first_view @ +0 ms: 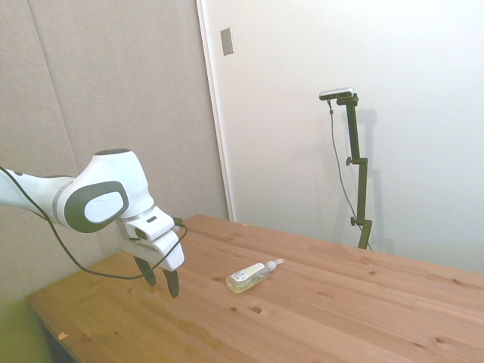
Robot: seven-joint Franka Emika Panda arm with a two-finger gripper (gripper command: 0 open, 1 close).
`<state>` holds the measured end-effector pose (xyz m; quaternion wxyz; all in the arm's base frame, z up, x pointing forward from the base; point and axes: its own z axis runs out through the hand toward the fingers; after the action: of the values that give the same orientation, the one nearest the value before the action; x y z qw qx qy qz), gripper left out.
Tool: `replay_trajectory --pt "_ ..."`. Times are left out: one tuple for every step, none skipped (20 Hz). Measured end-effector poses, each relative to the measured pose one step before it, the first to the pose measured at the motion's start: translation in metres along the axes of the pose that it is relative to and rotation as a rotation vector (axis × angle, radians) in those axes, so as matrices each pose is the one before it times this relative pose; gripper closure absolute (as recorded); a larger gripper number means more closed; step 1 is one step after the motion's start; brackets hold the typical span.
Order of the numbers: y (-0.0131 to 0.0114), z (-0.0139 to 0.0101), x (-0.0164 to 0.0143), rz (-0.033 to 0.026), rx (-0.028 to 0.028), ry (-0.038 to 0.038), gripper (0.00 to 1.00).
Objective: Stand the sanitizer
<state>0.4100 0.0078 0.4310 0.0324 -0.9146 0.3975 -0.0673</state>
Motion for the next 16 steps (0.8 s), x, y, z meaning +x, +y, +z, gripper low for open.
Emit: replay_trajectory --pt "-0.00001 0.00051 0.00003 0.00003 -0.00126 -0.00132 0.00" --pt "0.00008 0.00073 -0.00006 -0.00069 -0.00368 -0.00243 0.00" --pt "-0.00217 -0.00165 0.00149 0.00331 0.00460 0.00461 0.00" --pt "-0.00465 -0.00388 0.00324 0.00834 0.01003 0.00876 0.00" --pt "-0.00738 -0.00557 0.00643 0.01539 0.01513 0.01319 0.00" --pt "-0.00744 -0.00447 0.00874 0.02079 0.01534 0.01801 0.00" --pt "-0.00755 -0.00278 0.01194 0.02279 0.00923 0.02092 0.00" --pt "-0.00740 0.00026 0.01342 0.02317 0.00443 0.01881 0.00" --pt "-0.00822 0.00205 0.01507 0.02599 0.00523 0.02357 0.00" --pt "-0.00916 0.00430 0.01641 0.02487 0.00210 0.01905 0.00" --pt "-0.00975 0.00568 0.01652 0.02507 0.00474 0.01534 0.00" --pt "-0.01267 0.00847 0.02111 0.02642 0.00488 0.00948 0.00" --pt "-0.00960 0.00820 0.01738 0.02419 0.00097 0.01039 0.00" --pt "-0.01001 0.00994 0.01627 0.02314 0.00195 0.00723 0.00" --pt "-0.00992 0.01070 0.01406 0.01471 -0.00046 0.00325 0.00" --pt "-0.00998 0.01255 0.01240 0.01395 -0.00229 0.00325 0.00"
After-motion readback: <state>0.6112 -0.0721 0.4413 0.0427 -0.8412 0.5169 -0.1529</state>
